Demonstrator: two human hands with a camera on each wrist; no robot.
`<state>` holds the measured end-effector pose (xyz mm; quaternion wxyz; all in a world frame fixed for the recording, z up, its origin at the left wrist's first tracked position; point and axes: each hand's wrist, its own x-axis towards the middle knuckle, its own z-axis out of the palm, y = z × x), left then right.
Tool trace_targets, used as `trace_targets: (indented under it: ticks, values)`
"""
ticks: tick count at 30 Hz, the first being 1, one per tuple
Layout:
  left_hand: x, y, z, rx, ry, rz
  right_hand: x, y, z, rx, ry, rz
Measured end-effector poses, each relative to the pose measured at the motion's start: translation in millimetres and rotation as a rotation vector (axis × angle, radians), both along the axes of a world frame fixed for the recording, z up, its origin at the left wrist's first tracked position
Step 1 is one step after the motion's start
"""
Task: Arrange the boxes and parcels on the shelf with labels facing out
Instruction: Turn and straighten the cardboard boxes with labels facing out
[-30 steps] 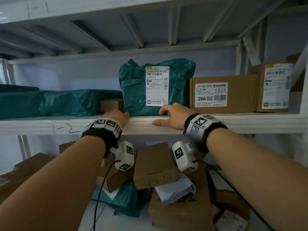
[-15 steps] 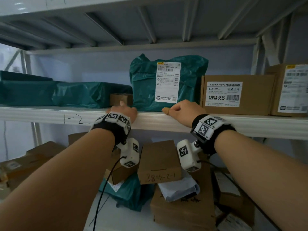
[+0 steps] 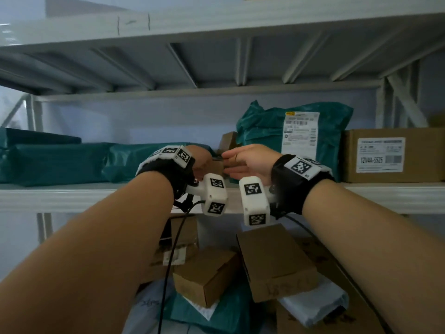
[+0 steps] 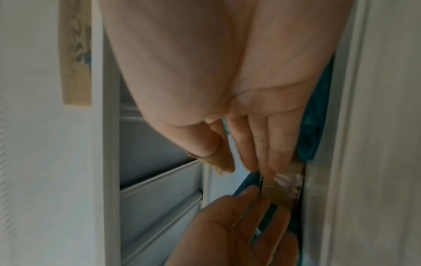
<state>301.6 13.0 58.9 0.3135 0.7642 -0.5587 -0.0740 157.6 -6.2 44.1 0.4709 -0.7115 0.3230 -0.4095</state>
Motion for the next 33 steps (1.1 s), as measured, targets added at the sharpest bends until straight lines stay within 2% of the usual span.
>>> trace_targets:
  ticks: [2, 3, 6, 8, 12, 15, 19, 23, 26, 29, 33]
  values:
    - [12, -10, -4, -0.021, -0.042, -0.008, 16, -1, 1, 0.017, -0.026, -0.037]
    - [16, -11, -4, -0.057, 0.01, 0.017, 22, -2, 1, 0.03, -0.038, -0.048]
    - [21, -12, -2, -0.101, 0.119, -0.045, 36, -4, -3, 0.153, -0.1, -0.016]
    - [23, -10, -5, -0.127, 0.036, -0.119, 43, -8, -3, 0.194, -0.133, -0.025]
    - [35, -11, 1, -0.139, 0.03, -0.225, 55, -13, 4, 0.158, -0.166, -0.049]
    - [42, -19, 11, -0.105, 0.348, -0.306, 62, -16, 9, 0.116, -0.142, -0.087]
    - [51, -25, 27, -0.109, 0.401, -0.329, 65, -27, 14, 0.095, -0.151, -0.136]
    - [61, -21, 37, -0.013, 0.641, -0.415, 59, -39, 27, 0.067, -0.188, -0.137]
    - [67, -23, 47, -0.035, 0.758, -0.447, 60, -56, 39, 0.078, -0.228, -0.105]
    - [66, -33, 59, -0.068, 0.766, -0.435, 71, -80, 51, 0.099, -0.23, -0.1]
    - [63, -40, 72, -0.064, 0.656, -0.456, 90, -124, 67, 0.131, -0.177, -0.153]
